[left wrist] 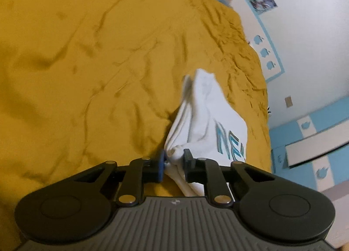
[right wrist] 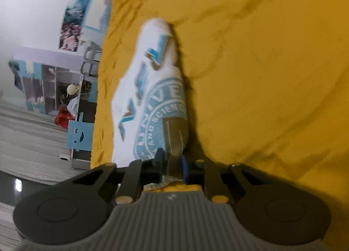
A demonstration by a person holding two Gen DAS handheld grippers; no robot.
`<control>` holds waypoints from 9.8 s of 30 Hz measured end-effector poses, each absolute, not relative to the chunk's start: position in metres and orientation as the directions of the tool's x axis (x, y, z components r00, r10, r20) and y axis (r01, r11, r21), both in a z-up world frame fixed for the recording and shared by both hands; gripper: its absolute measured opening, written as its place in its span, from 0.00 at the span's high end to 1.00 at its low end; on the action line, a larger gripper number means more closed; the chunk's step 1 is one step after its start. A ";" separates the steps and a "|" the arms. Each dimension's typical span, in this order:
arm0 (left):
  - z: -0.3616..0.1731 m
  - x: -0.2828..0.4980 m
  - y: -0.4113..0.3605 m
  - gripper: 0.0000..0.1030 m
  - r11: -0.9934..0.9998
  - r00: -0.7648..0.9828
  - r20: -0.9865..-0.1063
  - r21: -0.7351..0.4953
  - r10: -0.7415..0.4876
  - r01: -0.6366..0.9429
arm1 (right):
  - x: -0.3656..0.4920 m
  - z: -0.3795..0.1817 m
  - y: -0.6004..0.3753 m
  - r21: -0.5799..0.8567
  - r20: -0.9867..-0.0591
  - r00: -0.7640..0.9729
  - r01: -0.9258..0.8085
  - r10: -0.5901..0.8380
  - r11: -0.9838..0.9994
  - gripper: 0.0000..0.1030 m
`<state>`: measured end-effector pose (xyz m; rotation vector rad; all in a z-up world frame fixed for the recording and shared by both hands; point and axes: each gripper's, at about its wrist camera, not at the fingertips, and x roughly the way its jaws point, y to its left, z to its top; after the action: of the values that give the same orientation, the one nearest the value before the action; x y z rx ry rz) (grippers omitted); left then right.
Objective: Fold small clothes
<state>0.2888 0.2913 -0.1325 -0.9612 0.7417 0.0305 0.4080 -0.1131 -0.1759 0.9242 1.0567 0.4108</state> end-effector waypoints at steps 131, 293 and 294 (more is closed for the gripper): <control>-0.053 0.266 0.147 0.69 0.918 0.688 -0.627 -0.366 -0.366 0.154 | 0.363 -0.080 -0.168 0.342 -0.693 0.582 -0.254 0.426 0.905 0.86; -0.036 0.020 0.020 0.00 0.994 0.806 -0.582 0.048 0.104 -0.094 | 0.053 -0.056 -0.115 0.040 -0.614 0.774 -0.168 0.156 0.985 0.20; -0.036 0.020 0.020 0.00 0.994 0.806 -0.582 0.048 0.104 -0.094 | 0.053 -0.056 -0.115 0.040 -0.614 0.774 -0.168 0.156 0.985 0.20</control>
<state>0.0195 0.0203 -0.0365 0.0176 0.6242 0.1058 0.0531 -0.1152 -0.0557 -0.0175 0.6631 0.1755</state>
